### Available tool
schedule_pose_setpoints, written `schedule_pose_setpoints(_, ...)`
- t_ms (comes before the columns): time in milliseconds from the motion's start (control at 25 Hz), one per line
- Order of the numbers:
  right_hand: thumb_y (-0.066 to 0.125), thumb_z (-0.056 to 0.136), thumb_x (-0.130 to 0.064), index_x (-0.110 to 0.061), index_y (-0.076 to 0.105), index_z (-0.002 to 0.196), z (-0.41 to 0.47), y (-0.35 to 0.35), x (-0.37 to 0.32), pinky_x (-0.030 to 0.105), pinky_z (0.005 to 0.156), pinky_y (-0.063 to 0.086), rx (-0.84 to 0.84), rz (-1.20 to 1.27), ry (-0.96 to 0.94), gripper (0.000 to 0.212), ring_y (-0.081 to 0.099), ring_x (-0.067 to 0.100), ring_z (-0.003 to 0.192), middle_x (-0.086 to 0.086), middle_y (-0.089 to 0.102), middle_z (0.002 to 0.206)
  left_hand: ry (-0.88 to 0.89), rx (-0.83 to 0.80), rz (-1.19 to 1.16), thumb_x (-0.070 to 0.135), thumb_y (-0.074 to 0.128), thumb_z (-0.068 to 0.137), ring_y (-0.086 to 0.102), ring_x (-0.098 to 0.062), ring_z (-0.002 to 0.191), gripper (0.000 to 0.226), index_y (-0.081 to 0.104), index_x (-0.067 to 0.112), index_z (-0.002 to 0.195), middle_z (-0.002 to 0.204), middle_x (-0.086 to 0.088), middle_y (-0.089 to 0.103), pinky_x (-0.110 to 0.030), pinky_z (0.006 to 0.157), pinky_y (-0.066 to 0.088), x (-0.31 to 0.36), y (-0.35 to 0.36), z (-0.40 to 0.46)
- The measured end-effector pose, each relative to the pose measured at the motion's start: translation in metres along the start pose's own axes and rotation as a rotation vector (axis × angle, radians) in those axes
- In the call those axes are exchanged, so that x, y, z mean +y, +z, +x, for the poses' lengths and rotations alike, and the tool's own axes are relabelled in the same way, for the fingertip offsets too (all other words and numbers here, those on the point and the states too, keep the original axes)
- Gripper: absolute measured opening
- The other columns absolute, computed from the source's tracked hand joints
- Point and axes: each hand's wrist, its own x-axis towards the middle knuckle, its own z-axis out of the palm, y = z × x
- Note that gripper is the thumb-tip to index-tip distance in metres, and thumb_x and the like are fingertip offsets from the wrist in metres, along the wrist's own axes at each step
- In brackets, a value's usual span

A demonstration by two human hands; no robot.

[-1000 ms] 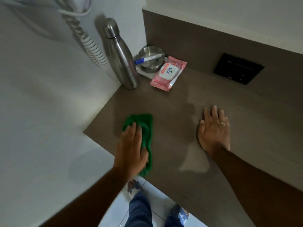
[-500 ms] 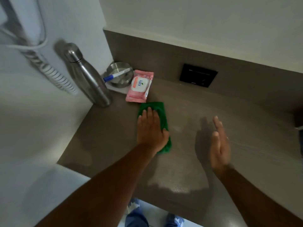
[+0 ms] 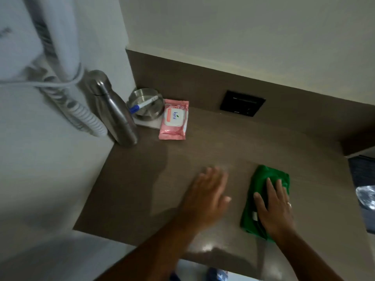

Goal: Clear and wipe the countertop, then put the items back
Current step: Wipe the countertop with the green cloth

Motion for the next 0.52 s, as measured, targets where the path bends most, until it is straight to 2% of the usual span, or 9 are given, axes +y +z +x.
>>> schedule_pose_setpoints(80,0.032,0.095,-0.059,-0.018,0.02,0.155,0.032,0.012,-0.02,0.047,0.116,0.018,0.065,-0.21,0.078,0.074,0.011,0.033,0.149,0.014,0.008,0.164,-0.248,0.148,0.118,0.052,0.041,0.09,0.034,-0.036,0.143,0.072,0.035,0.01,0.148,0.154,-0.018,0.036,-0.05,0.115,0.027,-0.086,-0.029,-0.031)
schedule_pose_setpoints(160,0.036,0.096,-0.054,-0.016,0.022,0.155,0.064,0.014,-0.039,0.048,0.117,0.015,0.12,-0.235,0.071,0.071,0.013,0.036,0.148,0.017,0.01,0.163,-0.435,0.137,0.238,0.055,0.036,0.09,0.029,-0.038,0.144,0.079,0.031,0.004,0.15,0.156,-0.021,0.029,-0.047,0.117,0.019,-0.156,-0.059,-0.063)
schedule_pose_setpoints(240,0.034,0.097,-0.051,-0.016,0.02,0.156,0.092,0.011,-0.058,0.049,0.119,0.011,0.082,-0.227,0.085,0.07,0.011,0.038,0.148,0.017,0.007,0.163,-0.482,0.081,0.333,0.057,0.031,0.09,0.026,-0.037,0.146,0.084,0.026,0.0,0.152,0.159,-0.022,0.024,-0.043,0.119,0.016,-0.189,-0.076,-0.082)
schedule_pose_setpoints(360,0.029,0.098,-0.049,-0.02,0.017,0.157,0.086,0.02,-0.099,0.053,0.118,0.012,0.006,-0.251,0.087,0.067,0.011,0.039,0.148,0.016,0.006,0.164,-0.492,0.066,0.344,0.057,0.029,0.091,0.022,-0.034,0.148,0.084,0.023,0.0,0.152,0.16,-0.021,0.021,-0.043,0.121,0.017,-0.193,-0.074,-0.088)
schedule_pose_setpoints(400,0.028,0.097,-0.048,-0.021,0.021,0.156,0.067,0.029,-0.113,0.055,0.116,0.017,-0.007,-0.305,-0.003,0.065,0.016,0.041,0.146,0.016,0.012,0.163,-0.489,0.066,0.34,0.056,0.03,0.091,0.022,-0.034,0.148,0.084,0.023,0.0,0.152,0.16,-0.021,0.021,-0.043,0.122,0.017,-0.192,-0.073,-0.087)
schedule_pose_setpoints(520,0.036,0.087,-0.048,-0.023,0.042,0.147,-0.034,0.065,-0.145,0.056,0.106,0.033,-0.077,-0.377,-0.471,0.065,0.041,0.042,0.134,0.013,0.036,0.155,-0.465,0.105,0.335,0.053,0.038,0.09,0.025,-0.035,0.147,0.081,0.028,-0.001,0.15,0.158,-0.022,0.026,-0.044,0.121,0.019,-0.192,-0.075,-0.088)
